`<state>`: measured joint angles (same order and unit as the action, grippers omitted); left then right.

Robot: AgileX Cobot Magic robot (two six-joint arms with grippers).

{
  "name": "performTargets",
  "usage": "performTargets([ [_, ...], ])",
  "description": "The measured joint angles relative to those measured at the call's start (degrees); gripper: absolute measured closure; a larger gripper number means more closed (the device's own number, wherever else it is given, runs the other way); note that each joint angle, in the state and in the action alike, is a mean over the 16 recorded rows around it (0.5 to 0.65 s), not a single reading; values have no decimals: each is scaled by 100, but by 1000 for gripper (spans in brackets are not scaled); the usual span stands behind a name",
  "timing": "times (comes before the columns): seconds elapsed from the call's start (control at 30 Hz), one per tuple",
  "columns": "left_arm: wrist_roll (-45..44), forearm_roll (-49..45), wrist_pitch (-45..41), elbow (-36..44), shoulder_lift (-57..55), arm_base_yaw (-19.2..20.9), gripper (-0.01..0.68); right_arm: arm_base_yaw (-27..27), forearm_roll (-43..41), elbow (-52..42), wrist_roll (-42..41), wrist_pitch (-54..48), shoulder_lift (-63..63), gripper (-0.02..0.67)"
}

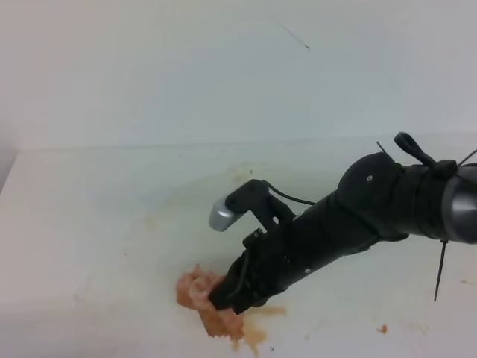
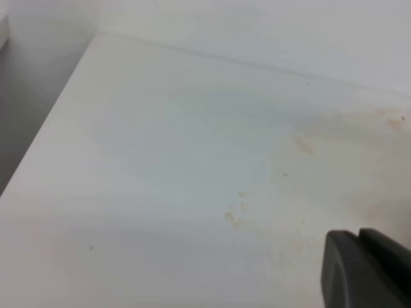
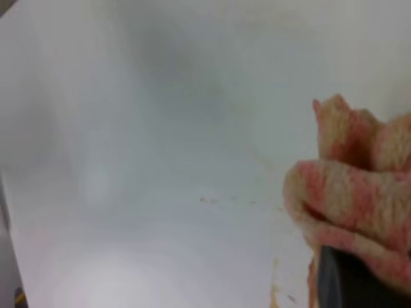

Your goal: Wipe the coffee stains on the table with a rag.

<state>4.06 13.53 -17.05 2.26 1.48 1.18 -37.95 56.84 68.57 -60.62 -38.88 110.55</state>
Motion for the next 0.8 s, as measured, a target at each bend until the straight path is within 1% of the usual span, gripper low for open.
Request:
performTargets([
  [0.13,0,0,0,0,0,0,672,-64,-62,58,72,-122,132,614],
  [0.33,0,0,0,0,0,0,672,-17,-699,64,618,-92,319,616],
  [0.57,0,0,0,0,0,0,672,424,-1482,65,1273,2,401,616],
  [0.8,0,0,0,0,0,0,672,928,-1673,63,1331,40,171,614],
])
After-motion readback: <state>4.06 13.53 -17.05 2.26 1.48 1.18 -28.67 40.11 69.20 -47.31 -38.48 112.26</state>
